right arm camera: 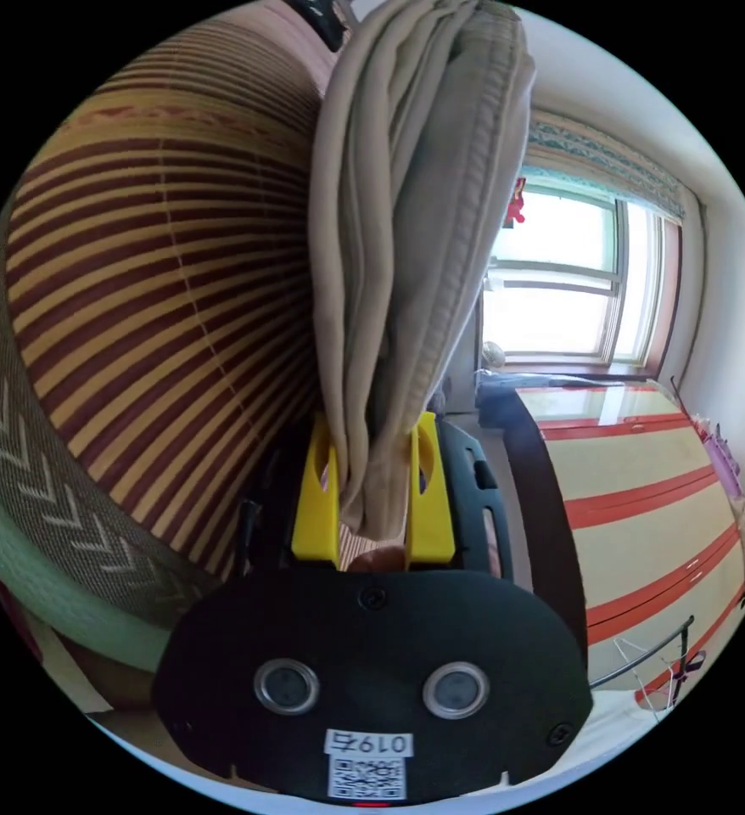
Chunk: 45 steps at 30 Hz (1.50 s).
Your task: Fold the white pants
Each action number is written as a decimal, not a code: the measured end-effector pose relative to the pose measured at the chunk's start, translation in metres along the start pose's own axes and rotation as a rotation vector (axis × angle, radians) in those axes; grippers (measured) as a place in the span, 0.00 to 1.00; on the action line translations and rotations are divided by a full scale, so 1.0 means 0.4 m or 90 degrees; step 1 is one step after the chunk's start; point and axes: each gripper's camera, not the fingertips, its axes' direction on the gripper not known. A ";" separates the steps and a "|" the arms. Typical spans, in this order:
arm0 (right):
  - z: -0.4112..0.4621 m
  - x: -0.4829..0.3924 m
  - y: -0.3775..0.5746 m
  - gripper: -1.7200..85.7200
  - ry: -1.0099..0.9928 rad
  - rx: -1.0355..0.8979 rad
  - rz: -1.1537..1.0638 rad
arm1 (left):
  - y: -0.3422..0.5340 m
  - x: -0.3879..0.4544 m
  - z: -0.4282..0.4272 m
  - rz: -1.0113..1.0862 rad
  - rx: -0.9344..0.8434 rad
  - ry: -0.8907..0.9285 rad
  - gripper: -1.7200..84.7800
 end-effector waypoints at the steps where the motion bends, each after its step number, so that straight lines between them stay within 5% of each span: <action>1: -0.007 0.002 -0.001 0.13 0.006 0.011 -0.020 | -0.003 -0.011 0.000 -0.001 -0.003 -0.001 0.12; 13: 0.001 0.178 0.008 0.09 -0.013 0.032 -0.031 | -0.017 -0.040 0.057 0.059 -0.001 -0.029 0.13; 24: 0.156 0.180 0.343 0.08 0.008 0.025 -0.063 | 0.045 -0.198 0.358 0.015 -0.089 -0.032 0.14; 37: 0.423 0.355 0.534 0.08 -0.258 -0.029 0.202 | -0.080 -0.343 0.671 -0.067 -0.109 -0.109 0.18; 45: 0.559 0.442 0.547 0.08 -0.341 -0.044 0.230 | -0.095 -0.412 0.823 -0.074 -0.103 -0.053 0.19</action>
